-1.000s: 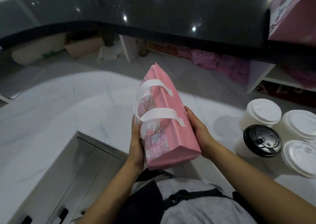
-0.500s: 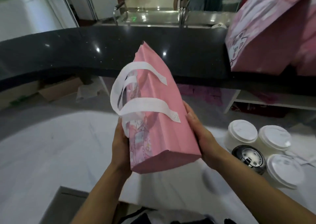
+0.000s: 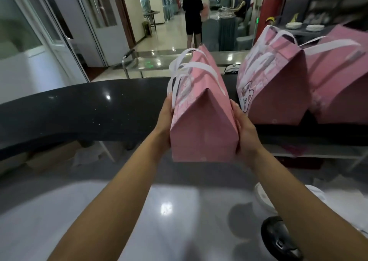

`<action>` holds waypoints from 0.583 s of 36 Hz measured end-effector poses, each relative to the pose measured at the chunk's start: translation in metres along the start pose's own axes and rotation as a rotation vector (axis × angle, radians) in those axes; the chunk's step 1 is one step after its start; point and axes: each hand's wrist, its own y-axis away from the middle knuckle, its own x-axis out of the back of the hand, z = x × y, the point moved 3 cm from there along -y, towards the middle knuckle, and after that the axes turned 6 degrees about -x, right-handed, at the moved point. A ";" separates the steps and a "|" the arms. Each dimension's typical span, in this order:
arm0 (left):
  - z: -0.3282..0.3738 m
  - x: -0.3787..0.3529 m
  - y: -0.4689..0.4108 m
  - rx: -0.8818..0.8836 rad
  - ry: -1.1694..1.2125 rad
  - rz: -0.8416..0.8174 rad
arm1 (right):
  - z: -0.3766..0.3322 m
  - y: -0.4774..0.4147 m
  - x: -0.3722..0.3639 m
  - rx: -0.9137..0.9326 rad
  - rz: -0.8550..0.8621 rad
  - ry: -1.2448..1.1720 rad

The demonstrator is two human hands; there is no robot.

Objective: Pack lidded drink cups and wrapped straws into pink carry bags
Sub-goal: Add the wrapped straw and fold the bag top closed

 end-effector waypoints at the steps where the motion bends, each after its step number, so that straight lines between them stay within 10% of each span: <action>1: 0.001 -0.001 -0.005 -0.001 -0.015 -0.001 | -0.001 -0.001 0.004 0.009 -0.013 -0.014; 11: -0.028 0.047 0.053 -0.186 -0.112 -0.287 | 0.015 0.046 0.024 0.200 0.064 0.566; 21: -0.052 0.029 0.060 -0.326 -0.433 -0.075 | 0.008 0.043 0.015 0.523 0.286 0.757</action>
